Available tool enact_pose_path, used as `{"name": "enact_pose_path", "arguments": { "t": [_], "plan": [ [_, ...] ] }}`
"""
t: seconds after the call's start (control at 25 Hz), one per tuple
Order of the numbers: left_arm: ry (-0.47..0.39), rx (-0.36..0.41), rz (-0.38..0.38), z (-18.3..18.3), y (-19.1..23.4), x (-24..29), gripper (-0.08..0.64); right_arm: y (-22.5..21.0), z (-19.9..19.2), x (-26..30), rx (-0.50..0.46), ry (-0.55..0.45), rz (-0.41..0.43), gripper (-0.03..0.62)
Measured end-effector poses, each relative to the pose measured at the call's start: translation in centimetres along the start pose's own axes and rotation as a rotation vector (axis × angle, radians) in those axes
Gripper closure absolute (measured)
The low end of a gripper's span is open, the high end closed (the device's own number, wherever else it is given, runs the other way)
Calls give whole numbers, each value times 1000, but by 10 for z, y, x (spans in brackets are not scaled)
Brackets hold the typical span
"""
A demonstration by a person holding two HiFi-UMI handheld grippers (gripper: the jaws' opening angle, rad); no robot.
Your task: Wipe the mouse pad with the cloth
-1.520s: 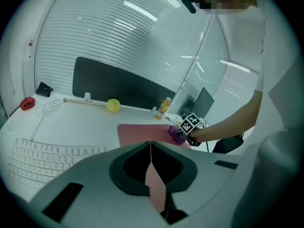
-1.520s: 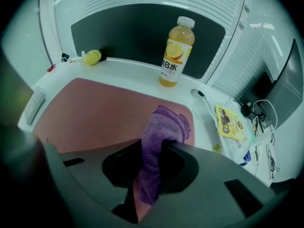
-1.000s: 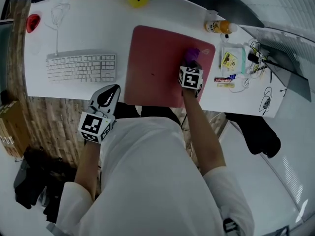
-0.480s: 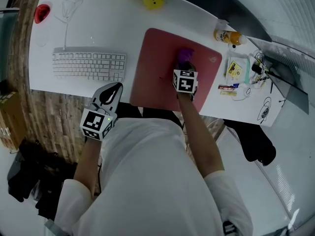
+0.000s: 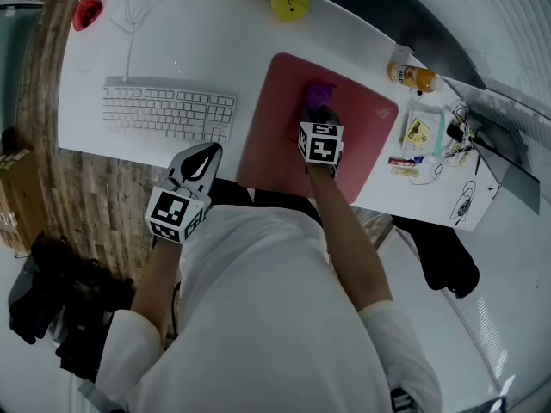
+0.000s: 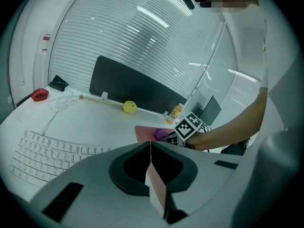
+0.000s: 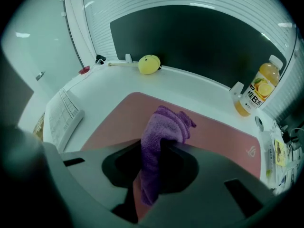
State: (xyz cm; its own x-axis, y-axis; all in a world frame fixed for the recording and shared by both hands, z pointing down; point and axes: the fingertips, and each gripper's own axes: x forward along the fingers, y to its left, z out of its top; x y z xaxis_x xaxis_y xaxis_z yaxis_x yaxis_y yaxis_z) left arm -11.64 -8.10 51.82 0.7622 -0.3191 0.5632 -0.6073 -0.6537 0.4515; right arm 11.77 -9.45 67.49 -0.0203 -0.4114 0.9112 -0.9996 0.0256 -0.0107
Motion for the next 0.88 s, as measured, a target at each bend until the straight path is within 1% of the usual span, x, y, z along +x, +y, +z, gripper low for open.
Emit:
{"name": "enact_pose_path", "arguments": {
  "t": [0.48, 0.68, 0.88],
  "plan": [
    [-6, -12, 25, 6, 22, -8, 538, 61, 31, 13, -14, -19, 114, 508],
    [-6, -12, 29, 6, 23, -8, 538, 92, 44, 15, -30, -28, 210, 508],
    [1, 2, 26, 9, 17, -5, 538, 115, 66, 5, -37, -63, 318, 508]
  ]
}}
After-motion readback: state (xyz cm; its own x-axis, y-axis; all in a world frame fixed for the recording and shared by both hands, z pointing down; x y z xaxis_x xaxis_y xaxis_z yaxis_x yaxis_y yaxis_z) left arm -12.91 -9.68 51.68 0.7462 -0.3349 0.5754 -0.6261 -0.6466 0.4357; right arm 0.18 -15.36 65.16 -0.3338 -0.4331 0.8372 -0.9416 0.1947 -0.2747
